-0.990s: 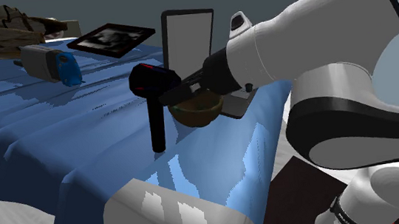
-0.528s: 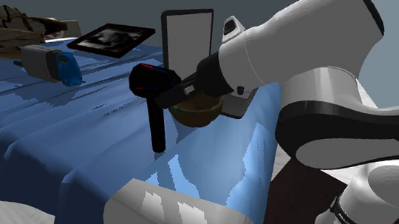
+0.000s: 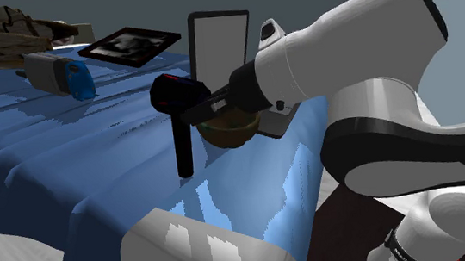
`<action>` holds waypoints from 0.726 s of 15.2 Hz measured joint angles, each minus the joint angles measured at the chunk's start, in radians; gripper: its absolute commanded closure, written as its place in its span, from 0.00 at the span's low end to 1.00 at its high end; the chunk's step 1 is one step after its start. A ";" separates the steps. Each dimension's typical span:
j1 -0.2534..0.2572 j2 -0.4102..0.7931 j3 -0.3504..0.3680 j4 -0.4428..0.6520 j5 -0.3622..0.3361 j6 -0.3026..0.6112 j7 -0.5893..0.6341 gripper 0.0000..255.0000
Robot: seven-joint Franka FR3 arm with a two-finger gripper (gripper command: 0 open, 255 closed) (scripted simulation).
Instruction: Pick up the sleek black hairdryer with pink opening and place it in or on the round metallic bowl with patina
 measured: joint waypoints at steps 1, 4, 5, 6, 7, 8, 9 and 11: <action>0.000 0.000 0.000 0.000 0.000 0.000 0.000 1.00; 0.000 0.000 0.000 0.000 0.000 0.000 0.000 1.00; 0.002 -0.002 -0.004 0.004 0.000 -0.007 -0.002 1.00; 0.002 -0.002 -0.009 0.012 -0.001 -0.016 -0.006 1.00; 0.006 -0.005 -0.018 0.021 -0.002 -0.030 -0.010 1.00; 0.008 -0.007 -0.025 0.029 -0.003 -0.040 -0.014 1.00; 0.013 -0.014 -0.032 0.038 -0.002 -0.057 -0.016 1.00; 0.019 -0.020 -0.050 0.058 -0.004 -0.085 -0.026 1.00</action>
